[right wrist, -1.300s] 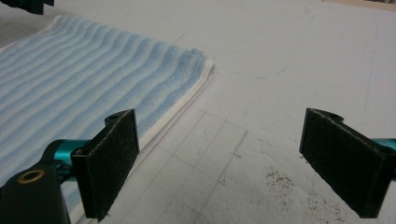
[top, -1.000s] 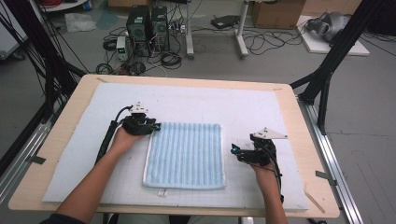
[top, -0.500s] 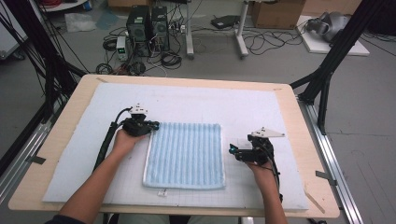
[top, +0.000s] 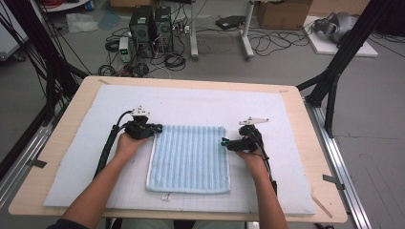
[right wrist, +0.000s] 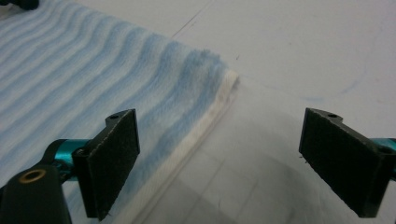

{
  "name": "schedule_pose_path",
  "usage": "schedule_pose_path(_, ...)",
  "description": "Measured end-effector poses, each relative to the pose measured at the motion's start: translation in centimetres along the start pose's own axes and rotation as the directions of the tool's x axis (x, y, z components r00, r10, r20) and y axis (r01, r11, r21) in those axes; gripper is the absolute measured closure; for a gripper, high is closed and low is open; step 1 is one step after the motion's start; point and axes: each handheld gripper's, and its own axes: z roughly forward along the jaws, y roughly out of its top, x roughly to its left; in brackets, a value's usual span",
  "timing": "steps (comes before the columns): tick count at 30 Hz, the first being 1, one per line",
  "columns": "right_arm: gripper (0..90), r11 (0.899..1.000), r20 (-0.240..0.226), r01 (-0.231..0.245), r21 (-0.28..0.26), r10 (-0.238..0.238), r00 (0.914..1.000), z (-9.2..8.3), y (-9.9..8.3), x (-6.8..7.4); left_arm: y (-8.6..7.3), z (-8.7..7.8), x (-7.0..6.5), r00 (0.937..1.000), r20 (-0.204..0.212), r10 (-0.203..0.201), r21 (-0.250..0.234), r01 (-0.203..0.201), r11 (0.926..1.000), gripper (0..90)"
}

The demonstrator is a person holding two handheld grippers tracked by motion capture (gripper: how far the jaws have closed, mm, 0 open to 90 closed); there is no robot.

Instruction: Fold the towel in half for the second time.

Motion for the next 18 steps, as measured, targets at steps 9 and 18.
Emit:
schedule_pose_path(9, 41.9, 0.998, -0.017, 0.040, 0.048, -0.039, 0.9991, 2.9, 2.2, 0.1, 0.0, 0.0, 0.0, 1.0000, 0.004, -0.004, -0.005, 0.004, 1.0000, 85.3)
schedule_pose_path(18, 80.9, 0.990, -0.028, 0.113, 0.083, -0.111, 0.9935, 3.0, 2.8, 1.3, 0.0, 0.0, 0.0, 1.0000, 0.000, -0.001, -0.002, 0.001, 1.0000, 85.5)
